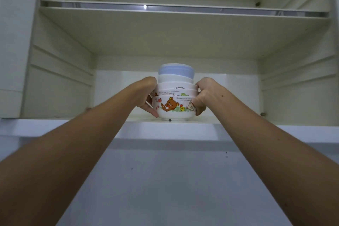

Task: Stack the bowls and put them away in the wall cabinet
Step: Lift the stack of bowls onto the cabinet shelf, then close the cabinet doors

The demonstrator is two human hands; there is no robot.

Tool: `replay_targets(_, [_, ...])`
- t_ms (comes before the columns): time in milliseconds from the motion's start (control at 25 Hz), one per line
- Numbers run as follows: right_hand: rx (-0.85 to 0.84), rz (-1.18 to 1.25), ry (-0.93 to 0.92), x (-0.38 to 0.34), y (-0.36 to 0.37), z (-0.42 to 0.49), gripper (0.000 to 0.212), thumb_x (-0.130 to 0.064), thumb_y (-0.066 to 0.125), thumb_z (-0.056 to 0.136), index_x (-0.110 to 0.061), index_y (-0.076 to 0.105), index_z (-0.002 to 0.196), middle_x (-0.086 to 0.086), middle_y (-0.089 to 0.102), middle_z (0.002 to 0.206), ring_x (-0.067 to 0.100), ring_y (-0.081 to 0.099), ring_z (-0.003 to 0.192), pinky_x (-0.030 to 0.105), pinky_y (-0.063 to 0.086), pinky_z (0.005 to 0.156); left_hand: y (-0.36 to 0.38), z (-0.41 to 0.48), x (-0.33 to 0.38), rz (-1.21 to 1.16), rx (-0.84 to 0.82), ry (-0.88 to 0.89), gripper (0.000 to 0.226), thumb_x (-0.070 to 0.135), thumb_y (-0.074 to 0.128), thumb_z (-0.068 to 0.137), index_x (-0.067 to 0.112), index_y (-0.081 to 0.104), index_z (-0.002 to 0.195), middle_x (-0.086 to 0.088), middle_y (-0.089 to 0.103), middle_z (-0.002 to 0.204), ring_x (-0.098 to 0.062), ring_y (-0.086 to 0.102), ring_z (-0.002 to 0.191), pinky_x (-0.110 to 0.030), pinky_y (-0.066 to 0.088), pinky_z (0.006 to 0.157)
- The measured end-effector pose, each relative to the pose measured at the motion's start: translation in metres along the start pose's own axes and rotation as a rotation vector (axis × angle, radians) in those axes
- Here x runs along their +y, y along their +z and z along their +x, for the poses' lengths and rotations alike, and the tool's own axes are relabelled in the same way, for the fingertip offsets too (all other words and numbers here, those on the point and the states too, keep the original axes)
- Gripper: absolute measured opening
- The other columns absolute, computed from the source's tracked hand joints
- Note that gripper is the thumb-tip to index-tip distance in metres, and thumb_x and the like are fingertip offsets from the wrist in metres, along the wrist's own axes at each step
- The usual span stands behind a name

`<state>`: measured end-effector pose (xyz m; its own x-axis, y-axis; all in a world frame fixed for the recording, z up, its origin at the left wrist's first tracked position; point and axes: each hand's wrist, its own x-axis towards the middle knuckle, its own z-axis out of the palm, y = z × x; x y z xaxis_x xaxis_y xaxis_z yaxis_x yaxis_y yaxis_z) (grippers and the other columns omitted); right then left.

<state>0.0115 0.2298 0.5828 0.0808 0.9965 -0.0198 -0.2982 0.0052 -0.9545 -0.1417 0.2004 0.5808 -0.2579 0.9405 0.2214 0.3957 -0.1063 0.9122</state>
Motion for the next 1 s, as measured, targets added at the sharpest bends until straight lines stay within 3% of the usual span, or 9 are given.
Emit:
replay_targets(160, [-0.021,0.004,-0.003,0.003,0.006,0.021,0.014,-0.017,0.035,0.093,-0.006,0.044,0.093,0.017,0.051,0.122,0.03,0.055,0.109,0.05,0.038,0.105,0.006,0.017,-0.004,-0.005,0.024,-0.026,0.04,0.012,0.024,0.089,-0.004,0.06,0.087,-0.025,0.066,0.085,-0.043,0.07,0.068,-0.052,0.061,0.055])
replay_targets(360, [-0.031,0.04,0.003,0.004,0.009,0.038,0.015,-0.015,0.035,0.092,-0.007,0.04,0.081,0.017,0.051,0.092,0.031,0.056,0.101,0.051,0.04,0.102,0.01,0.033,-0.012,-0.036,0.046,-0.002,0.04,0.015,0.022,0.09,0.0,0.059,0.085,-0.024,0.065,0.085,-0.041,0.069,0.069,-0.047,0.062,0.056])
replay_targets(520, [-0.058,0.043,0.013,0.004,0.006,0.034,0.017,-0.02,0.035,0.092,-0.007,0.042,0.082,0.014,0.052,0.081,0.029,0.051,0.075,0.048,0.043,0.098,0.01,0.031,-0.013,-0.049,0.026,0.009,0.038,0.018,0.023,0.092,0.003,0.058,0.089,-0.023,0.063,0.09,-0.04,0.069,0.07,-0.044,0.061,0.051])
replay_targets(720, [-0.123,0.079,-0.115,0.007,-0.007,0.008,0.043,-0.021,0.036,0.098,-0.009,0.036,0.139,-0.003,0.048,0.119,0.019,0.052,0.112,0.035,0.038,0.105,0.003,0.011,-0.011,-0.061,0.064,0.001,0.047,0.038,0.024,0.1,0.005,0.043,0.128,-0.022,0.047,0.128,-0.044,0.057,0.113,-0.05,0.058,0.074])
replay_targets(800, [-0.124,0.044,-0.198,0.006,-0.014,-0.01,0.043,-0.022,0.038,0.099,-0.01,0.038,0.14,-0.008,0.046,0.13,0.015,0.048,0.123,0.033,0.036,0.108,0.003,-0.003,-0.01,0.026,0.215,0.102,0.046,0.033,0.029,0.1,0.005,0.043,0.133,-0.018,0.05,0.126,-0.038,0.054,0.113,-0.045,0.049,0.085])
replay_targets(880, [-0.075,-0.068,-0.33,0.005,-0.024,-0.027,0.028,-0.022,0.041,0.096,-0.011,0.054,0.119,-0.006,0.053,0.102,0.014,0.054,0.11,0.03,0.047,0.089,0.004,-0.024,-0.01,0.151,0.426,0.323,0.037,0.025,0.034,0.097,0.003,0.055,0.119,-0.015,0.06,0.115,-0.032,0.056,0.098,-0.036,0.043,0.077])
replay_targets(920, [-0.021,-0.143,-0.449,0.007,-0.03,-0.038,0.023,-0.02,0.042,0.094,-0.01,0.057,0.108,-0.001,0.05,0.089,0.018,0.055,0.077,0.03,0.046,0.074,0.007,-0.038,-0.01,0.204,0.504,0.456,0.033,0.022,0.036,0.095,0.004,0.058,0.112,-0.013,0.063,0.111,-0.029,0.056,0.093,-0.034,0.041,0.075])
replay_targets(960, [0.051,-0.232,-0.608,0.011,-0.037,-0.047,0.023,-0.017,0.042,0.092,-0.008,0.059,0.103,0.0,0.048,0.084,0.017,0.034,0.072,0.03,0.041,0.067,0.011,-0.055,-0.012,0.237,0.549,0.59,0.031,0.019,0.036,0.094,0.006,0.061,0.107,-0.011,0.066,0.109,-0.026,0.056,0.092,-0.033,0.041,0.075])
replay_targets(1000, [0.125,-0.334,-0.79,0.016,-0.048,-0.059,0.022,-0.015,0.041,0.09,-0.009,0.06,0.102,0.001,0.052,0.087,0.019,0.048,0.076,0.029,0.039,0.067,0.016,-0.072,-0.015,0.26,0.566,0.724,0.03,0.017,0.036,0.093,0.007,0.062,0.106,-0.009,0.067,0.109,-0.025,0.057,0.094,-0.034,0.043,0.078])
